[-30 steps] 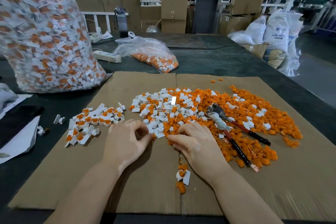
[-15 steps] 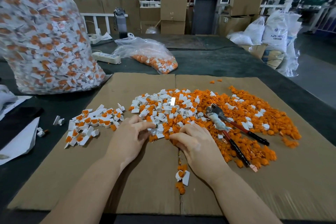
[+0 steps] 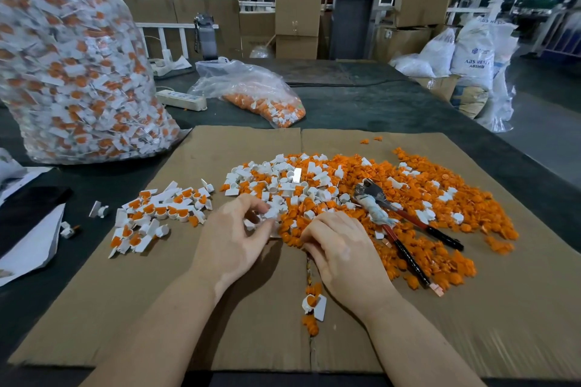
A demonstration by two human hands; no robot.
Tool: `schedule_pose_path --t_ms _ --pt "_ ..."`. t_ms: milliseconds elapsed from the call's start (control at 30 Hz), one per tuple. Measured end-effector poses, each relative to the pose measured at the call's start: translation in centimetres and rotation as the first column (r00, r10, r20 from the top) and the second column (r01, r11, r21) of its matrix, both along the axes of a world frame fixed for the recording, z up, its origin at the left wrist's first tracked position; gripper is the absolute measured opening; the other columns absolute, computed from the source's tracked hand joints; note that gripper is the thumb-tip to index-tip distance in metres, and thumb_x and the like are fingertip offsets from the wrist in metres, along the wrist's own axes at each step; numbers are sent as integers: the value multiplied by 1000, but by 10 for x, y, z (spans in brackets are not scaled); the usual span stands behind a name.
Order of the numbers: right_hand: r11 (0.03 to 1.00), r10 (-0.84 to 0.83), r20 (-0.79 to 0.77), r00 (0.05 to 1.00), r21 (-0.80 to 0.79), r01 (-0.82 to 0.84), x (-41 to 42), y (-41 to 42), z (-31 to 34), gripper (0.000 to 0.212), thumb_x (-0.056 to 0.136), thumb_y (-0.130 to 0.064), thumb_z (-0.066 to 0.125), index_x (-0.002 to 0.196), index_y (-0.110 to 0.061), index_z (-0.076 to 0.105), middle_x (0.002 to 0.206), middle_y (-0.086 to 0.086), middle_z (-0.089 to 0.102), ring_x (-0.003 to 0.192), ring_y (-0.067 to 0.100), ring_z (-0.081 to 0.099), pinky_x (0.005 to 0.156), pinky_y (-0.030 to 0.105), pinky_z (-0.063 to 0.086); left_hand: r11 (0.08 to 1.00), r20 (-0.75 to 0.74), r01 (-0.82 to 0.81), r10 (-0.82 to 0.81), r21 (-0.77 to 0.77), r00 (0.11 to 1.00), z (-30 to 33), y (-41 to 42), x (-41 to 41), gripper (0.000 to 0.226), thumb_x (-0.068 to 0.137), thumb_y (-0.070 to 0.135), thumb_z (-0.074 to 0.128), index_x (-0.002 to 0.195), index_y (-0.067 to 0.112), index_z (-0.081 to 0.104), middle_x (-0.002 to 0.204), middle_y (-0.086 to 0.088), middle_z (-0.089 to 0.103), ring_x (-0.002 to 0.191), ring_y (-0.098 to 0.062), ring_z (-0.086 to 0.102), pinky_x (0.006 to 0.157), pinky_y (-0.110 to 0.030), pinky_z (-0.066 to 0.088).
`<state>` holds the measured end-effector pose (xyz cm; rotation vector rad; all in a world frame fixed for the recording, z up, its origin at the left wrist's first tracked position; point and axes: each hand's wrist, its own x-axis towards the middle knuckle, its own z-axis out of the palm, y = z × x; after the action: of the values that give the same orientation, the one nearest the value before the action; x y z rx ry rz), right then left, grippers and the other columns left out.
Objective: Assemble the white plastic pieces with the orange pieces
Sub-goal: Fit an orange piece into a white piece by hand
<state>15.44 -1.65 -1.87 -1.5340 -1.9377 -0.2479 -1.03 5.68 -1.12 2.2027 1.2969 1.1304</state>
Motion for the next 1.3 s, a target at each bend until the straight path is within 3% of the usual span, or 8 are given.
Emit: schedule_pose_path --t_ms 200,367,500,600,700,833,1033,1300 --pt "997 -73 -91 993 32 76 4 -1 -1 8 82 -4 66 81 -12 62 81 0 59 77 21 54 68 38 48 989 -5 88 -89 -121 996 0 -9 29 16 78 23 74 87 27 62 82 18 55 73 3 54 65 0 39" --pt "990 -112 -145 983 65 123 5 0 -3 9 81 -2 67 80 -9 63 80 2 60 76 22 55 66 40 49 971 115 108 -85 -214 990 -4 -13 39 9 80 27 71 89 23 71 84 12 64 75 0 58 66 -6 42" --pt "980 -137 -238 962 107 166 7 0 -3 9 80 -1 68 80 -8 64 79 1 60 78 18 56 70 31 49 947 253 154 -81 -283 964 -1 -14 44 13 82 19 70 93 27 67 85 13 65 76 0 60 68 -10 46" --pt "974 -153 -334 930 105 198 9 1 -3 7 83 -2 66 85 -9 66 83 -2 61 82 13 55 74 19 44 961 222 168 -119 -220 968 -2 -15 48 16 83 16 68 97 22 71 87 15 57 79 12 52 71 0 37" --pt "975 -143 -373 917 104 195 11 1 -2 8 84 -2 65 88 -8 68 84 -2 60 83 10 54 76 16 43 975 211 152 -116 -163 971 -4 -16 49 10 83 15 67 90 20 73 85 10 48 79 6 47 68 -1 34" --pt "981 -110 -379 919 110 162 11 0 -2 5 84 -6 66 88 -8 68 82 -3 63 81 10 58 73 20 49 980 145 149 -130 -129 981 -6 -17 48 10 88 18 62 92 24 69 88 11 58 84 1 51 70 -2 34" --pt "989 -68 -545 836 76 130 13 -1 -2 6 86 -9 64 89 -13 66 77 -17 61 80 0 61 69 13 50 966 234 147 -96 -212 968 -4 -21 48 10 88 30 61 94 29 69 89 20 63 87 11 55 71 2 35" --pt "997 -40 -635 772 30 76 11 -2 0 16 86 -7 64 86 -22 63 76 -17 62 78 -1 61 68 9 47 929 344 169 -48 -329 938 -5 -18 45 26 87 15 64 111 26 65 86 7 63 78 -9 62 67 -8 45"
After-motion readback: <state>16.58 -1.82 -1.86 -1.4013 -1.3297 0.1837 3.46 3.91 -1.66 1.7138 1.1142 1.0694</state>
